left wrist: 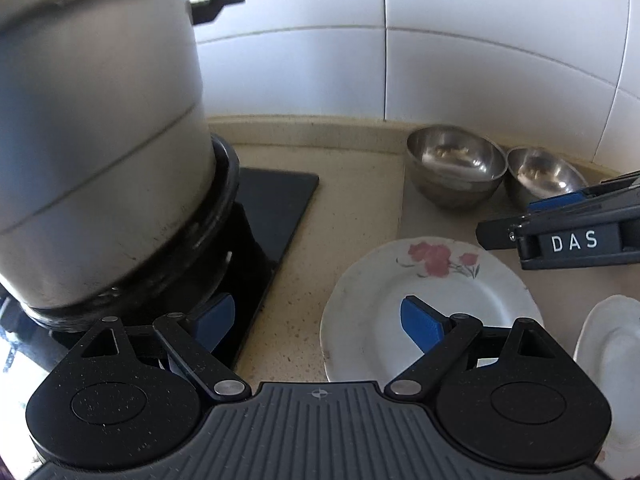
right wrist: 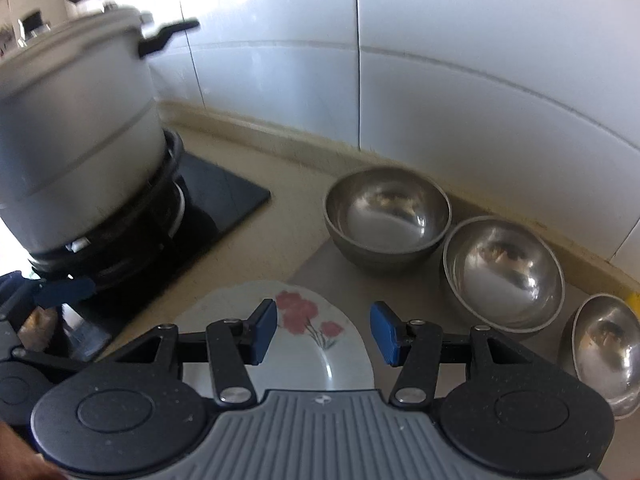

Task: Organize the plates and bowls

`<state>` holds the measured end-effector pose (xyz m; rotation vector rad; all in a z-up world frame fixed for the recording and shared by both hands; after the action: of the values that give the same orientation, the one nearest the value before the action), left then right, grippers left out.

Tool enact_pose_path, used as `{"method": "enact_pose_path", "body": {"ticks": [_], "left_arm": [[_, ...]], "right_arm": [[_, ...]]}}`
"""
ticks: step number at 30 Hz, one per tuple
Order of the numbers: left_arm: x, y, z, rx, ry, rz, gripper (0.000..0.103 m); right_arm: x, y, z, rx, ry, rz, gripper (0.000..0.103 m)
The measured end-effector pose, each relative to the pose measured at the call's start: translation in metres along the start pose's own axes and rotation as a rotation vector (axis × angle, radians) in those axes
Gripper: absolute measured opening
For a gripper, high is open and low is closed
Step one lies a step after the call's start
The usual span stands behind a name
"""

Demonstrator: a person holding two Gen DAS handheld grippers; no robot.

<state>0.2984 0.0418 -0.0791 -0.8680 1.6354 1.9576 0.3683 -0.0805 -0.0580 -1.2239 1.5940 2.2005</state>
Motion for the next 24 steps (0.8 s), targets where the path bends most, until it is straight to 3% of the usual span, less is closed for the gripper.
{"method": "enact_pose_path", "body": {"ticks": [24], "left_arm": [[0.025,-0.028,-0.012,0.007,0.049,0.095,0.088]], "right_arm": [[0.030,-0.024,-0.014,-0.038,-0.017,0.115,0.036]]}}
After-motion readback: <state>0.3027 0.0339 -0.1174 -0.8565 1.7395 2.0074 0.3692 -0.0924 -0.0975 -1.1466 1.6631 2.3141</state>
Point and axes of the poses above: each gripper's, at about its wrist camera, not at the fingertips, and y roughly against the way its jaws point, z to its left, x to its underside, the point moved 8 cm from there along -y, roughly the way its jaws point, and after that the axes turned 3 degrees about -z, right-handed, at the moved point
